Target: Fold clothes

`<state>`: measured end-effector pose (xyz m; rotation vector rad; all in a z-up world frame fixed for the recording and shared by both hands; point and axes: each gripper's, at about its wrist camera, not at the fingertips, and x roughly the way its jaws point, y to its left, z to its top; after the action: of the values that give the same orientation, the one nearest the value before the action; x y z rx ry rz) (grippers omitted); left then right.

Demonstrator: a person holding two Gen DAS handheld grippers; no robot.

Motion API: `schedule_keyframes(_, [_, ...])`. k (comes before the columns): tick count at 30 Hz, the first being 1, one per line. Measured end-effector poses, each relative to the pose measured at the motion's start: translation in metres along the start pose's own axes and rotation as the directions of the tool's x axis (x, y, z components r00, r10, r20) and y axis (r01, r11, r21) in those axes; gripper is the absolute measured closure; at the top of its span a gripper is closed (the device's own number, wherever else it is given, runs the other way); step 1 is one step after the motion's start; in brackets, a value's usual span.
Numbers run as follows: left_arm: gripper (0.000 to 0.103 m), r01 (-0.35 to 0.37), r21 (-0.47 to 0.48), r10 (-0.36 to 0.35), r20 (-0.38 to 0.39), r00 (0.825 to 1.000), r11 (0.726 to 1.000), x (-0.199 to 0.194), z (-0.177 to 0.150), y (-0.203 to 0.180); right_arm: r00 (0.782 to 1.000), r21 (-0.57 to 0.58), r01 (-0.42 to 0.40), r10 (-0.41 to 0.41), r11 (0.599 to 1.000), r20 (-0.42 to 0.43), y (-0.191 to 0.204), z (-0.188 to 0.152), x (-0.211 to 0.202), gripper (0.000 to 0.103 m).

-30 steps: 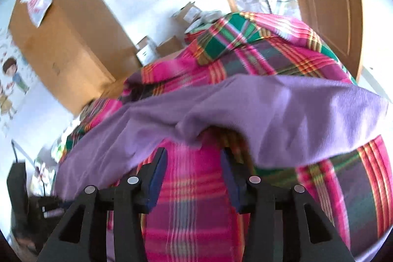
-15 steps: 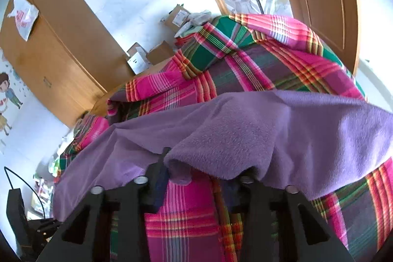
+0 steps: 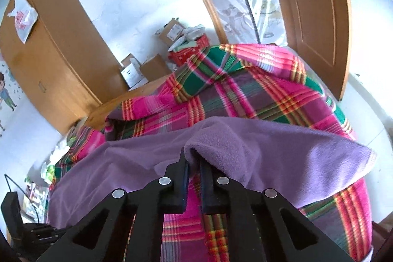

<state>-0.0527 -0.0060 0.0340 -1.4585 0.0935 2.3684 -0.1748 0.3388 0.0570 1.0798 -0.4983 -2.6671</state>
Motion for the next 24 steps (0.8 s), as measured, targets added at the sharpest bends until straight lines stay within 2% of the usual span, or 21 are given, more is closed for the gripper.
schedule_keyframes(9, [0.101, 0.071, -0.06, -0.068, 0.054, 0.996, 0.996, -0.026, -0.006, 0.023, 0.998, 0.052, 0.057, -0.058, 0.997, 0.028, -0.021, 0.01, -0.016, 0.096])
schedule_keyframes(15, [0.101, 0.103, -0.094, -0.099, 0.04, 0.994, 0.99, -0.021, -0.017, 0.031, 0.988, 0.026, 0.147, -0.146, 0.989, -0.042, -0.032, -0.007, 0.0, 0.096])
schedule_keyframes(19, [0.101, 0.112, -0.12, -0.109, 0.027, 0.994, 0.986, -0.015, -0.02, 0.036, 0.985, 0.061, 0.154, -0.149, 0.986, -0.092, -0.046, -0.024, 0.009, 0.096])
schedule_keyframes(24, [0.101, 0.089, -0.135, -0.088, 0.012, 0.996, 0.987, -0.011, -0.02, 0.038, 0.987, 0.038, 0.144, -0.141, 0.989, -0.079, -0.042, -0.033, 0.002, 0.097])
